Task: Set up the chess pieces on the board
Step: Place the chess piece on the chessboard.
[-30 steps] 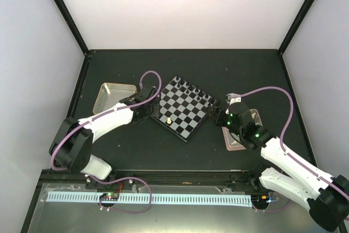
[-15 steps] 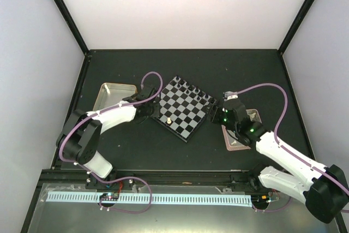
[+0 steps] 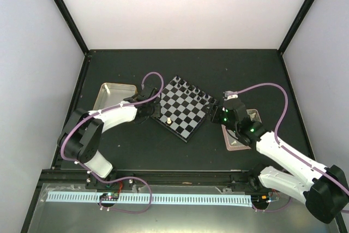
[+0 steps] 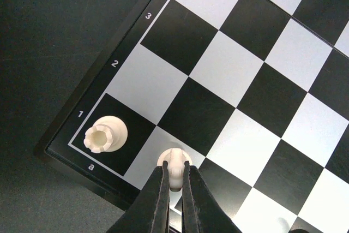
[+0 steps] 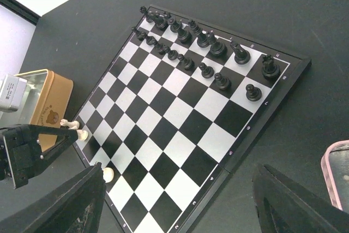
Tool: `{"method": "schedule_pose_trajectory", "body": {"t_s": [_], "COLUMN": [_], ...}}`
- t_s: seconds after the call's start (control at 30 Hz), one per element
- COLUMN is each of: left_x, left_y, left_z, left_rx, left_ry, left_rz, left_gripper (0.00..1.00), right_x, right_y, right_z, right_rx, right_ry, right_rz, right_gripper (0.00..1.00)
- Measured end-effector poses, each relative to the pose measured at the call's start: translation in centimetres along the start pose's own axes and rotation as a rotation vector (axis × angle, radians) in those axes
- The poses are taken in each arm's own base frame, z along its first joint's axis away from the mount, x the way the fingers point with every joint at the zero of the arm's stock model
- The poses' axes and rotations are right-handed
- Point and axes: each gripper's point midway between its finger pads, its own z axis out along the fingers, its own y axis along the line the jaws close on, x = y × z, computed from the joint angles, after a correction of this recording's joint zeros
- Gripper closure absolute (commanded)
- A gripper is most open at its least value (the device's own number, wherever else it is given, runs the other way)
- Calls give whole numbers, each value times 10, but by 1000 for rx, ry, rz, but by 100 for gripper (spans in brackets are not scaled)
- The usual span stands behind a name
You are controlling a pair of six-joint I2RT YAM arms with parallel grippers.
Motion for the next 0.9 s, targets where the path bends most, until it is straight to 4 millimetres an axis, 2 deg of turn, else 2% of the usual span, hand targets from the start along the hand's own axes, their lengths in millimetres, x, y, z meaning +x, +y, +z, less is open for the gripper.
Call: {"method": "schedule_pose_trajectory", "body": {"t_s": [0.43,0.57,0.7,0.9], "left_x": [2,2,3,23], "left_y": [2,3,3,12], "left_z": [-1,-1,-1,1], "left_rx": [-3,-6,-10,-35], "left_ry": [0,-1,2,66], "left_rz": [-15,-21,-26,-21], "left_gripper": [97,92,81,71], "right_x": [-3,-3,-3,-2], "right_y": [3,4,3,3], "right_z": [-5,-6,-6,-6], "right_rx": [-19,-24,-23,-23], "right_ry": [-11,-16,-16,-15], "right_rz": [2,3,3,2], "right_gripper": [25,25,25,25]}}
